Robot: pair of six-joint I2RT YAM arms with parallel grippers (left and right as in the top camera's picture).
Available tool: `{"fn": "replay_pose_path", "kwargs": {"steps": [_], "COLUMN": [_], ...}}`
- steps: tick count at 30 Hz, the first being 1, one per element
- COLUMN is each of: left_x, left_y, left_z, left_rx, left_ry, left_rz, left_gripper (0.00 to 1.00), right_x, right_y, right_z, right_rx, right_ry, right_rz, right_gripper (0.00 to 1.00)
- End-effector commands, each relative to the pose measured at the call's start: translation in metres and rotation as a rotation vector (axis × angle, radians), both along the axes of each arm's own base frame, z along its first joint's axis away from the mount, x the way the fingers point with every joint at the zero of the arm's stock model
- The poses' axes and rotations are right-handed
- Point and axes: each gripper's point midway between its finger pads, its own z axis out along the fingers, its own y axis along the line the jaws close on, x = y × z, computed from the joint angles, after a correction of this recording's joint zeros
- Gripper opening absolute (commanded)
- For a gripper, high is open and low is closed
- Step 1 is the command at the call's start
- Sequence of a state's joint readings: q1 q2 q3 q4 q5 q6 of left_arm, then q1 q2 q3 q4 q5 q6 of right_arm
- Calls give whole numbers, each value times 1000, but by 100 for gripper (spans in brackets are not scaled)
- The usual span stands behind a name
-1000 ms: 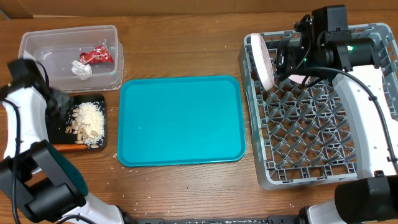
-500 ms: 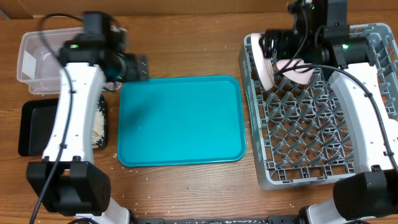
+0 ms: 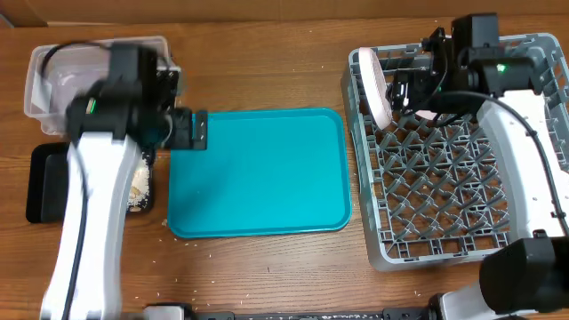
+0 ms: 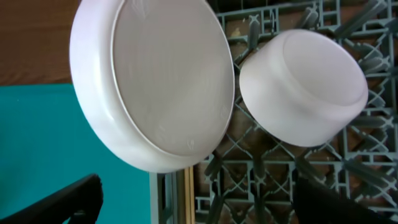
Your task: Sort waste into correct bins and load items into the dishwasher
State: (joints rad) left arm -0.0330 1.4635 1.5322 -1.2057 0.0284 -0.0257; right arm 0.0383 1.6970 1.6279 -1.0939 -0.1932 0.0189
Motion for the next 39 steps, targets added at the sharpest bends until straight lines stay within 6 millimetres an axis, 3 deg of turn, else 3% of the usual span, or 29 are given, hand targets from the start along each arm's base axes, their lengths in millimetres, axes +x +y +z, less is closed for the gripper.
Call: {"fn": "replay_pose_path", "kwargs": {"steps": [1,6,9,14,29,36,39], "left_x": [-35,-83,-99,-101,-95,-90,-87], "left_y": [15,47,50,48,48,48,48], "left_z": [18,26,31,42,32,24,20], "left_rx": [59,131,132,112,120,126,129], "left_ry": [-123,-234,-274,-329,-285,-249,-229], "left_rz": [47,271,286,288,285,282,280], "left_gripper": [100,100,100,100,100,100,100], "right_x": [-13,-42,-63,-88,-86,-98,-96], "right_y": [-2,-3,-13,-26,-26,-27,-22], "right_z": [16,27,31,29,21,8,13], "right_rx": [-3,2,-23,-77,-79,-85,-66], "right_ry": [-111,-322,-408,-425,-399,-326,-351], "right_rz": [1,-3,-54,-98,-97,-93,-78], "right_gripper": [100,100,100,100,100,100,100]}}
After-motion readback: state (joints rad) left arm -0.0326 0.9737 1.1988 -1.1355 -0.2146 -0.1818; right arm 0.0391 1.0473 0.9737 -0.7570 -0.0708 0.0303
